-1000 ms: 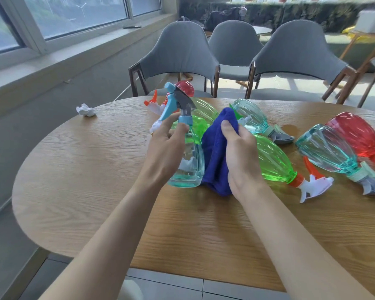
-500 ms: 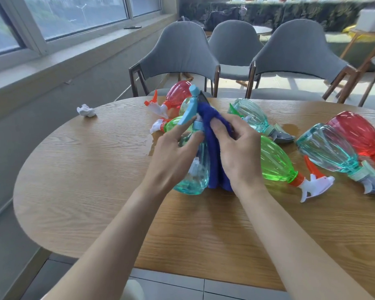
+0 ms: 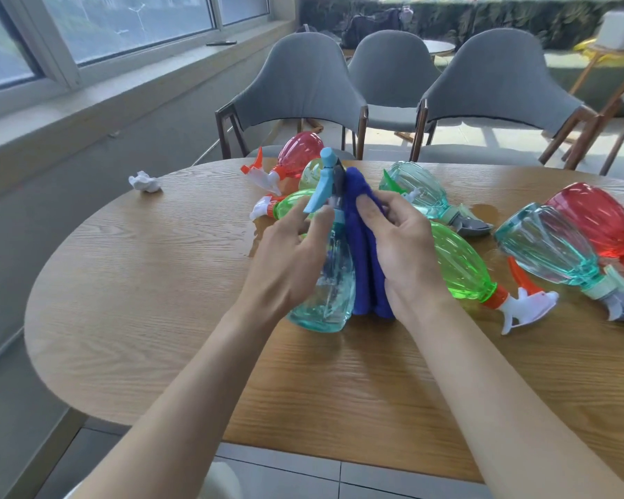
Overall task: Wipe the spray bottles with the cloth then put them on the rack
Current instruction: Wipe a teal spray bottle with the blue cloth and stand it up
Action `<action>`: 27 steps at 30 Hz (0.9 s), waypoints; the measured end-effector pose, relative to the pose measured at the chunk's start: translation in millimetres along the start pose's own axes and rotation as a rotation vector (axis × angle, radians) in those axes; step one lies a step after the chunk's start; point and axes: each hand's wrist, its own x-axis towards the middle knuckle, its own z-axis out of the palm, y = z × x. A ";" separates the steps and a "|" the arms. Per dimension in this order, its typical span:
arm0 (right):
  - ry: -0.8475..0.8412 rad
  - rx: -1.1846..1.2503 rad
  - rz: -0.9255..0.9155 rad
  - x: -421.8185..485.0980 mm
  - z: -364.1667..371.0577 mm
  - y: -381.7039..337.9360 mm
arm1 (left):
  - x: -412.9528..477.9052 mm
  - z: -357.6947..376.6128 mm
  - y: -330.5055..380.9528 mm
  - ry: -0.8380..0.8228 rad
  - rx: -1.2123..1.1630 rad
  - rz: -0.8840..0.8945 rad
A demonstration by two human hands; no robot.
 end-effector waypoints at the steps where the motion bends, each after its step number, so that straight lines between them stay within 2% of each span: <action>1: 0.029 0.007 0.015 0.8 0.5 1.5 | -0.5 1.2 2.0 -0.024 -0.008 -0.017; 3: 0.043 0.038 0.031 1.5 1.7 4.3 | 0.1 1.5 4.4 -0.057 -0.049 -0.055; 8: -0.129 -0.009 -0.028 -4.5 3.0 2.5 | 9.8 -3.2 0.2 -0.051 -0.215 -0.067; 11: -0.154 -0.063 -0.019 -5.3 3.6 0.0 | 8.3 -5.8 0.6 -0.084 -0.276 -0.140; 13: -0.165 -0.006 0.039 -3.4 3.6 -0.8 | 7.8 -6.3 -0.8 -0.115 -0.340 -0.196; 16: -0.109 0.121 0.107 -1.7 4.9 -0.5 | 9.0 -7.4 1.1 -0.092 -0.410 -0.180; 21: 0.004 0.131 0.065 2.3 3.5 -3.3 | 11.8 -12.1 5.9 0.030 -0.355 -0.160; 24: -0.023 0.124 0.007 -0.6 4.5 -7.6 | 12.8 -11.8 4.5 0.085 -0.323 -0.123; 27: -0.064 0.135 -0.068 -5.0 7.5 -13.3 | 13.4 -12.2 2.8 0.100 -0.262 -0.014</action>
